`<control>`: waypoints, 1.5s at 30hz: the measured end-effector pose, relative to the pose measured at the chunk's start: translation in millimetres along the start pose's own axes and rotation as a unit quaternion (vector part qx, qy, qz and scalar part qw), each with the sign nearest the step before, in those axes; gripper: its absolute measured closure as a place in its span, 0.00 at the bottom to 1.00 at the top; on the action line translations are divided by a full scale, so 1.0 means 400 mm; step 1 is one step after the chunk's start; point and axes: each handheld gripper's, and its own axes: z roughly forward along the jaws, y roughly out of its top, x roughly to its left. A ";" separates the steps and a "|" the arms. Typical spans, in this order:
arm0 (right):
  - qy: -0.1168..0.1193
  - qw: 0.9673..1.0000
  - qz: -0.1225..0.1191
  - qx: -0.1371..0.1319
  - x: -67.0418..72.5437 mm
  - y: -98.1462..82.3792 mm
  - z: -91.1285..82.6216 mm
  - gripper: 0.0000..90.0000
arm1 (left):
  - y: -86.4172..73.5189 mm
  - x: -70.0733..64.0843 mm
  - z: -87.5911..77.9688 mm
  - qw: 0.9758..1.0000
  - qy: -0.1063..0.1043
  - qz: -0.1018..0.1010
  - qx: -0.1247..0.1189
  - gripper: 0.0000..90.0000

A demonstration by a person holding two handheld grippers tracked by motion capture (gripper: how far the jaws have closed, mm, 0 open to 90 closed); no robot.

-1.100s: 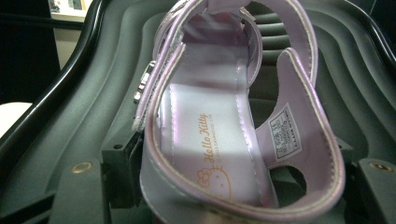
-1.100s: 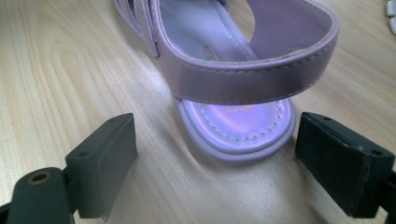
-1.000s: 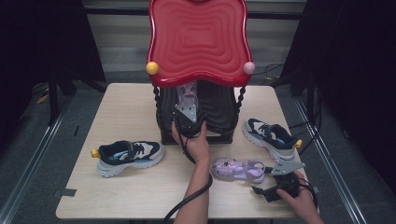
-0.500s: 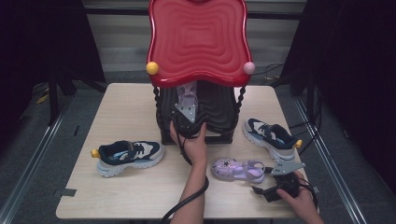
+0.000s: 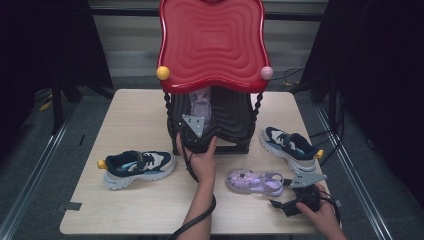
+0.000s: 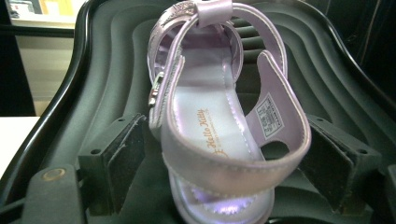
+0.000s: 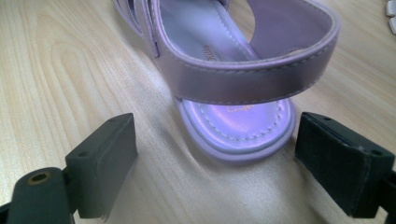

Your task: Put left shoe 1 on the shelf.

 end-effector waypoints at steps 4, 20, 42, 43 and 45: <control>0.000 1.000 0.000 0.000 0.000 0.000 0.000 0.14 | 0.001 0.008 -0.014 1.000 -0.006 -0.001 -0.003 0.20; 0.000 1.000 0.000 0.000 0.000 0.000 0.000 0.14 | -0.008 0.030 -0.097 0.997 -0.066 0.035 0.006 0.21; 0.000 1.000 -0.002 -0.001 0.000 0.000 0.000 0.14 | -0.021 0.058 -0.163 0.969 -0.206 0.111 0.078 0.22; 0.000 1.000 -0.002 -0.001 0.000 0.000 0.000 0.14 | -0.023 0.060 -0.165 0.968 -0.211 0.110 0.081 0.22; 0.000 1.000 -0.002 -0.001 0.000 0.000 0.000 0.14 | -0.028 0.064 -0.168 0.965 -0.222 0.109 0.087 0.22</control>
